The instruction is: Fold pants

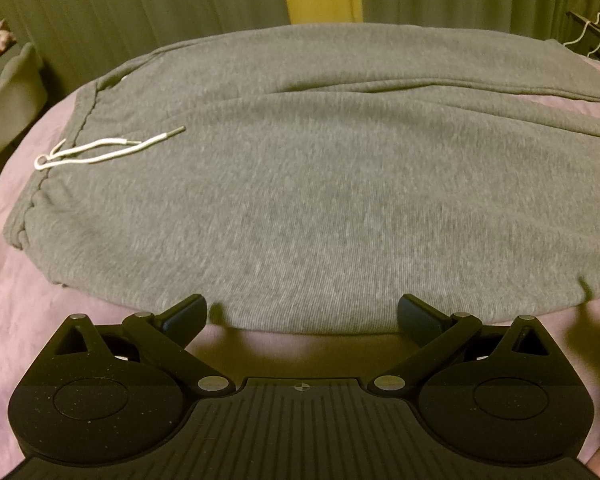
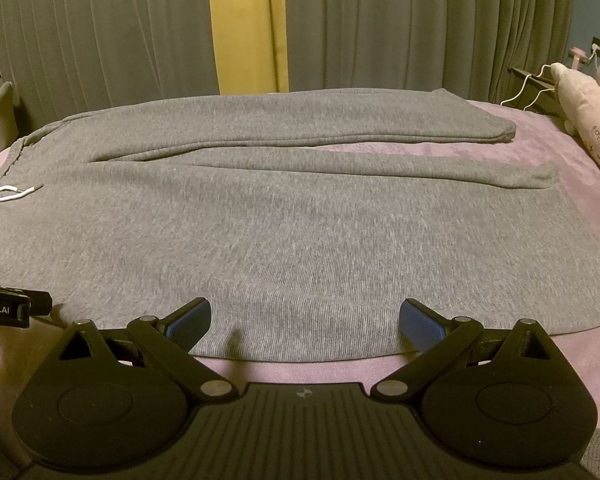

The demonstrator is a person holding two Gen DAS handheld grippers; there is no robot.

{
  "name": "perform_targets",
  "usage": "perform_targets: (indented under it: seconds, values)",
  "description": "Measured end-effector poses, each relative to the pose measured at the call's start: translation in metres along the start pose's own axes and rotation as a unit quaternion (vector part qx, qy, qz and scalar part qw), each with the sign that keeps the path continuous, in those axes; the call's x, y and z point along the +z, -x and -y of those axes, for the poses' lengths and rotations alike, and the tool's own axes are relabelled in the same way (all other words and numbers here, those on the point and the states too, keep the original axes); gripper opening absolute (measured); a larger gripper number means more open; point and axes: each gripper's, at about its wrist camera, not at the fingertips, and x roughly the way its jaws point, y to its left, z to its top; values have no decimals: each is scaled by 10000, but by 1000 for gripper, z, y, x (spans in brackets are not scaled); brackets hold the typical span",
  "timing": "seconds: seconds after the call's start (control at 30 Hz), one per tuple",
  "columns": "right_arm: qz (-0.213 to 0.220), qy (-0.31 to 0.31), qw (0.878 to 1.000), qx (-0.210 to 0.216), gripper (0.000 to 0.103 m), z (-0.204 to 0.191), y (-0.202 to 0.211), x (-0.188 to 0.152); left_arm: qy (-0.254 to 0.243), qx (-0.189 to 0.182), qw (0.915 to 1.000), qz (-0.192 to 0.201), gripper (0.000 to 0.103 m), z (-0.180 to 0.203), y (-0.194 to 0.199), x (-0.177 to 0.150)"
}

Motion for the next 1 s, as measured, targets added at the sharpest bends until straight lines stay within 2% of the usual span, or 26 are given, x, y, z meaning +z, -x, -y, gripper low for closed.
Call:
perform_targets:
  seconds: [0.77, 1.0]
  values:
    - [-10, 8, 10000, -20, 100, 0, 0, 0, -16, 27, 10000, 3, 103, -1, -1, -5]
    - [-110, -81, 9999, 32, 100, 5, -3, -1, -171, 116, 9998, 30, 103, 0, 3, -13]
